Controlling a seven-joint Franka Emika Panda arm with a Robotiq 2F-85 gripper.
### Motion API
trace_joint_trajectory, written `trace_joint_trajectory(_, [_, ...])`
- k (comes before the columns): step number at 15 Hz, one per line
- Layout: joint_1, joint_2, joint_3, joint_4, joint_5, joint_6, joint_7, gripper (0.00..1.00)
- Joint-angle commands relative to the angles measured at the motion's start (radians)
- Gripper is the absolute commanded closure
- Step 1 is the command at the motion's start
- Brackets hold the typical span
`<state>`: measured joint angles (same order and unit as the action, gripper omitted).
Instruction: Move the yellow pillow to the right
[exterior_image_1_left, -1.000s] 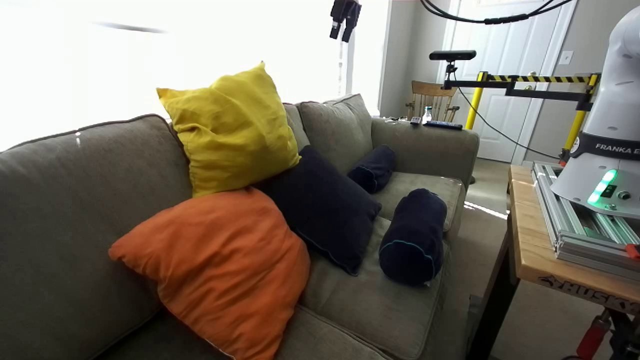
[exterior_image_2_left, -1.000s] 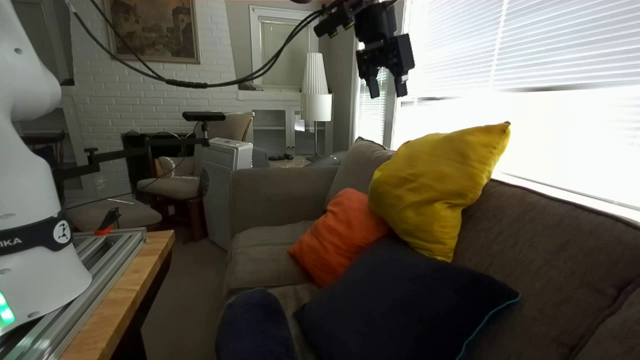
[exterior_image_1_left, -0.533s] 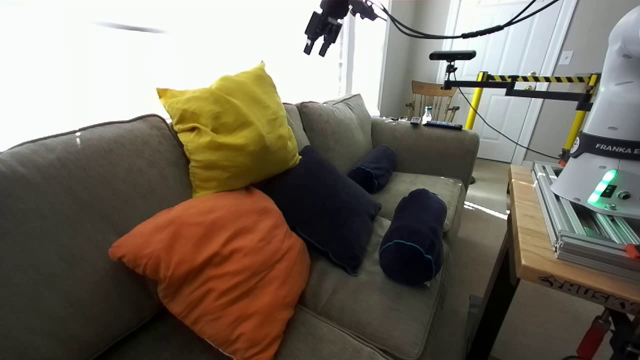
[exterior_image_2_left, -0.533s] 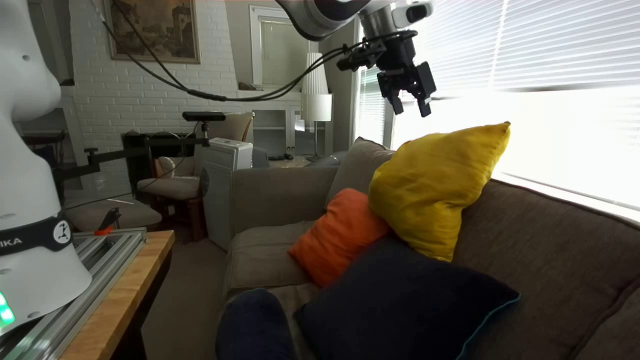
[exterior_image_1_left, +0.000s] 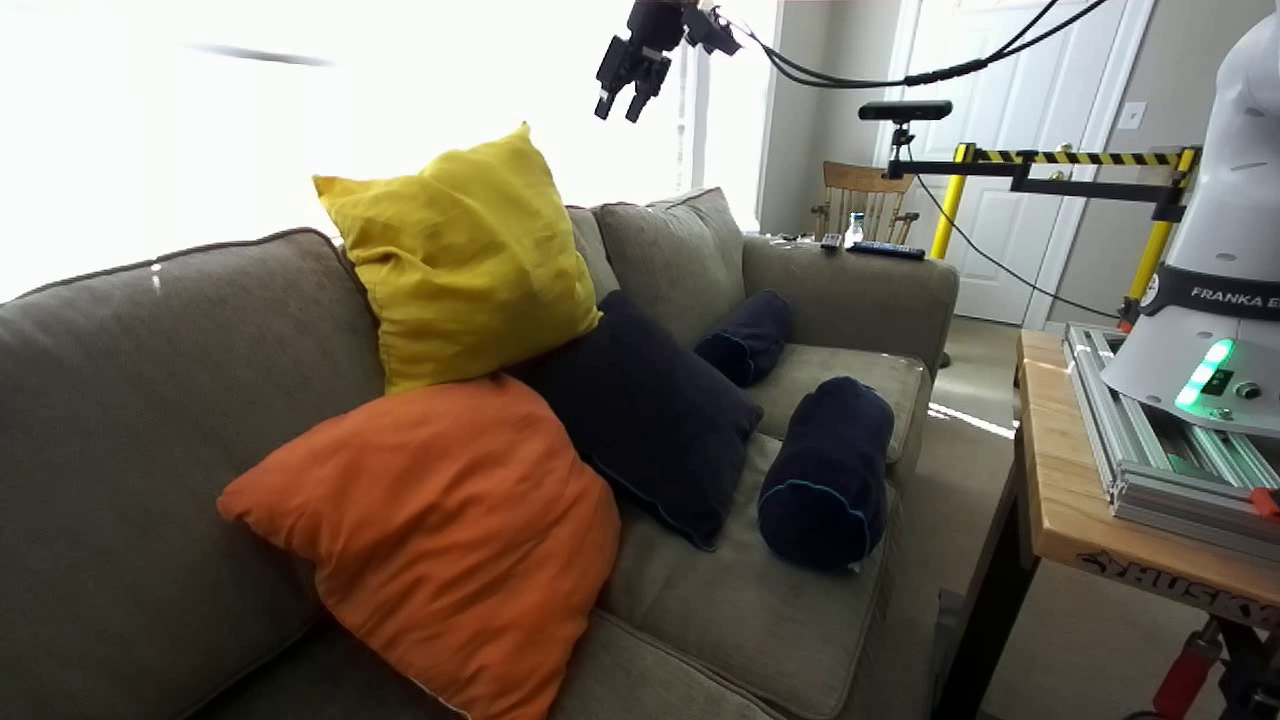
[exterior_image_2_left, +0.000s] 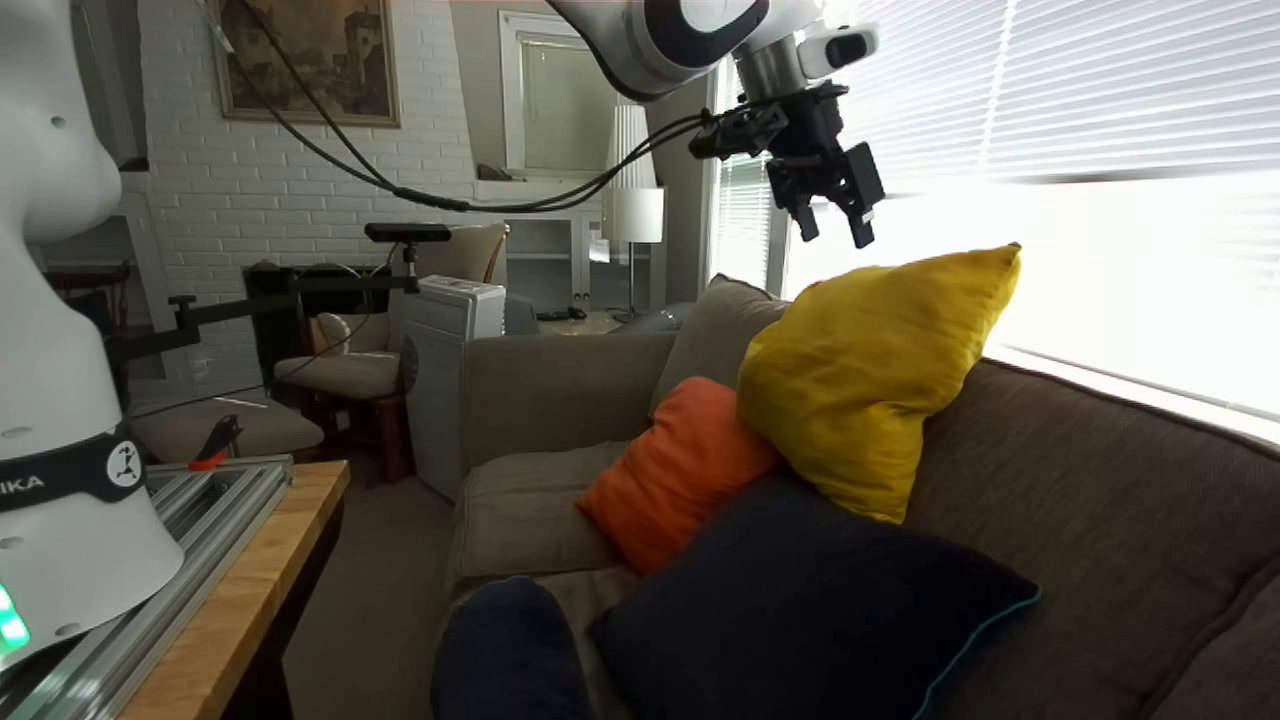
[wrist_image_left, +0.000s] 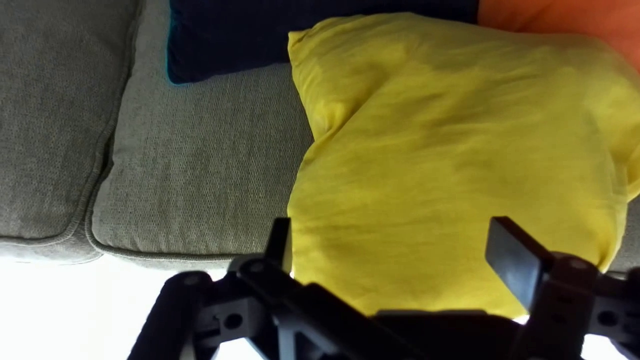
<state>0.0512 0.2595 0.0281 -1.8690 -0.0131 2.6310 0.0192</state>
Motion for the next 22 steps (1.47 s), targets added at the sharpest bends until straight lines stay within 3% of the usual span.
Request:
trace_joint_trajectory(1, [-0.009, 0.087, -0.007, 0.053, -0.014, 0.076, -0.021, 0.0])
trace_joint_trajectory(7, [-0.033, 0.21, 0.036, 0.141, 0.029, 0.186, -0.091, 0.0])
trace_joint_trajectory(13, [-0.078, 0.329, 0.125, 0.222, 0.039, 0.273, -0.2, 0.0])
trace_joint_trajectory(22, [-0.14, 0.507, 0.209, 0.386, 0.0, 0.29, -0.379, 0.0])
